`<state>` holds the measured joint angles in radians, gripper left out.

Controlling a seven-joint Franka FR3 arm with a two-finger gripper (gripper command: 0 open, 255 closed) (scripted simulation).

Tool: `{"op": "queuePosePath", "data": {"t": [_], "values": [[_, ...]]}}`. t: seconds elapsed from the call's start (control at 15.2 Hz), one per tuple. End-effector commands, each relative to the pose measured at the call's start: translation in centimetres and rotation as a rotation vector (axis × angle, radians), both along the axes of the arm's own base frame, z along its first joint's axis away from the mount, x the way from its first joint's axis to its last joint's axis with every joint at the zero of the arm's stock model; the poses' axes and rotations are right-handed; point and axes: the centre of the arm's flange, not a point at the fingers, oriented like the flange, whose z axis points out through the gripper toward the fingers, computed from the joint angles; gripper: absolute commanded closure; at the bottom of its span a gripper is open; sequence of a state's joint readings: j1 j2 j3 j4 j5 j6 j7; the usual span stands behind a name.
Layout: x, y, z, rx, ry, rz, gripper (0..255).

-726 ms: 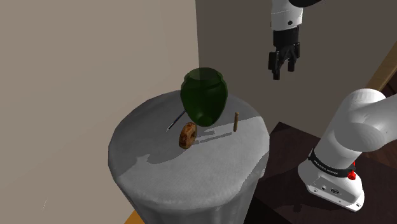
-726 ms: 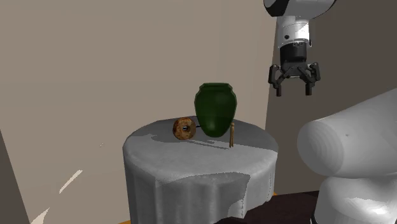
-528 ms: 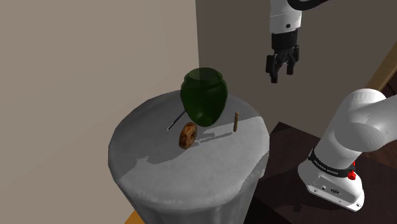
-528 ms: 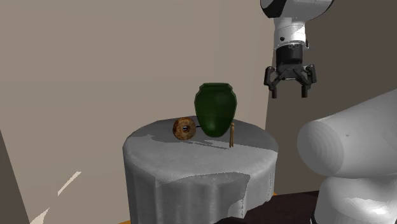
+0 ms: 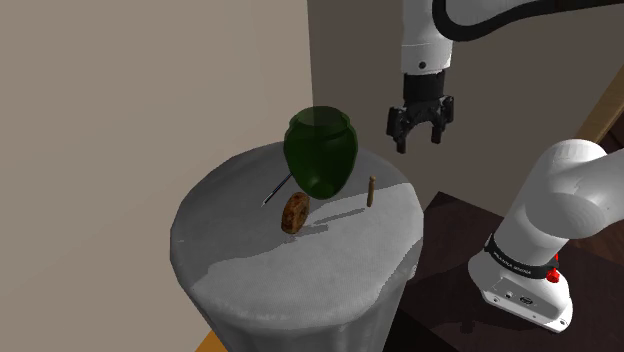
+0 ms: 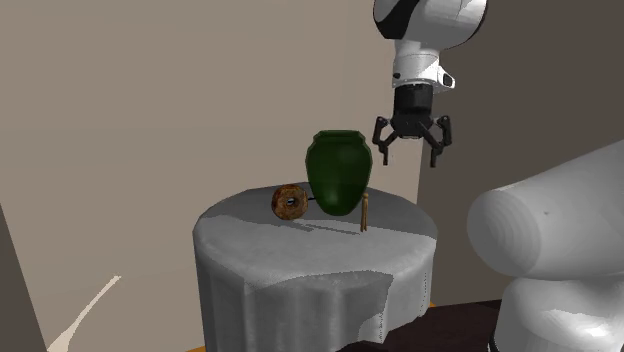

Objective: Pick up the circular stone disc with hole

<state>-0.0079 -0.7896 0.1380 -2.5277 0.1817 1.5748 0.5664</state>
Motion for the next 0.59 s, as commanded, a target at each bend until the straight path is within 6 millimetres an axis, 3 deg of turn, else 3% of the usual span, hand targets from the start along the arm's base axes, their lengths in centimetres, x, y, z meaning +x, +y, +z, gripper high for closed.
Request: {"op": "queuePosePath", "data": {"t": [0.0,0.53], "values": [[0.4,2.5,-0.7,0.005,-0.011,-0.071,0],[3.9,11.0,-3.4,0.016,-0.052,-0.328,0]]}}
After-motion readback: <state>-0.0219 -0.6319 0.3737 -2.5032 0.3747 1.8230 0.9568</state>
